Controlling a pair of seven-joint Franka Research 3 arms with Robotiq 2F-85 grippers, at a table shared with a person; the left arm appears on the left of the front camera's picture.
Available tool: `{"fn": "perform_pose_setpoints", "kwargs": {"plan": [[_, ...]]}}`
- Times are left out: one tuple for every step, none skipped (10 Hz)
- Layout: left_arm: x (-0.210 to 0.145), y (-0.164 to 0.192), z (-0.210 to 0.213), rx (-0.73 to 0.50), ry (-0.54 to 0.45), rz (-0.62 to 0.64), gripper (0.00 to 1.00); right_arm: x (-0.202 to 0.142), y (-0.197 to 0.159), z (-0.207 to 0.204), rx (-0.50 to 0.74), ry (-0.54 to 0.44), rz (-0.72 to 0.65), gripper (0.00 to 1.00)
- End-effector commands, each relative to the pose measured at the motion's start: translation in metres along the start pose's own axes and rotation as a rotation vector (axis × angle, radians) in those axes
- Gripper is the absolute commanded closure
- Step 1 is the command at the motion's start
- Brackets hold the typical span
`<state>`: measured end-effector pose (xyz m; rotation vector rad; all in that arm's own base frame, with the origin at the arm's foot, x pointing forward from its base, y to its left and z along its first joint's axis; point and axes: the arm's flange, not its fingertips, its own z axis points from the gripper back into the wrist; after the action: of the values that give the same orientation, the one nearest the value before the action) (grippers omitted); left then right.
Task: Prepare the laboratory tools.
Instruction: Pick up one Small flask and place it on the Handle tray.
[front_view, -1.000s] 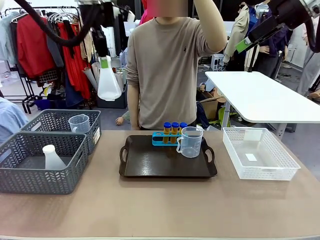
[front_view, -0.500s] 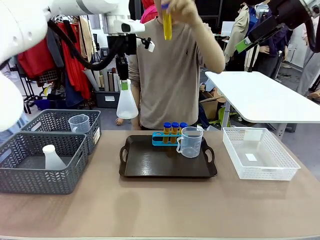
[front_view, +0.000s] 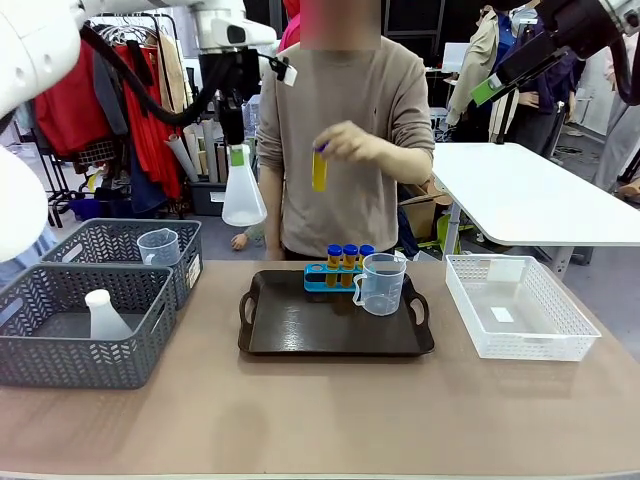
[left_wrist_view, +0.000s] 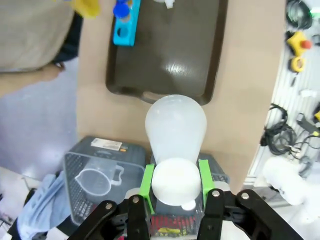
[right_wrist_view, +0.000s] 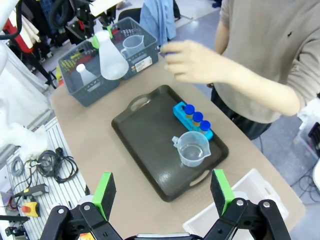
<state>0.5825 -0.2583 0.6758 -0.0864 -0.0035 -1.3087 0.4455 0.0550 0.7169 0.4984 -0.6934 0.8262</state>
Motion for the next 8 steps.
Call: {"fn": "perform_pose_setpoints", "kwargs": {"plan": [[-0.0062,0.0035,0.0120,-0.020,-0.022,0.022,1.00,0.0012,0.0007,0.0005,0.006,-0.012,0.003,0.00],[-0.0102,0.0025,0.0143,-0.029,-0.018,0.023,1.00,0.0012,0.0007,0.0005,0.006,-0.012,0.003,0.00],[-0.0102,0.0017,0.0149,-0.038,-0.007,0.019,1.00,0.0012,0.0007,0.0005,0.006,-0.012,0.003,0.00],[-0.0124,0.0029,0.0089,0.000,-0.008,0.018,1.00,0.0012,0.0007,0.0005,0.006,-0.012,0.003,0.00],[-0.0124,0.0029,0.0089,0.000,-0.008,0.018,1.00,0.0012,0.0007,0.0005,0.006,-0.012,0.003,0.00],[-0.0124,0.0029,0.0089,0.000,-0.008,0.018,1.00,0.0012,0.0007,0.0005,0.006,-0.012,0.003,0.00],[-0.0124,0.0029,0.0089,0.000,-0.008,0.018,1.00,0.0012,0.0007,0.0005,0.006,-0.012,0.003,0.00],[-0.0124,0.0029,0.0089,0.000,-0.008,0.018,1.00,0.0012,0.0007,0.0005,0.006,-0.012,0.003,0.00]]}}
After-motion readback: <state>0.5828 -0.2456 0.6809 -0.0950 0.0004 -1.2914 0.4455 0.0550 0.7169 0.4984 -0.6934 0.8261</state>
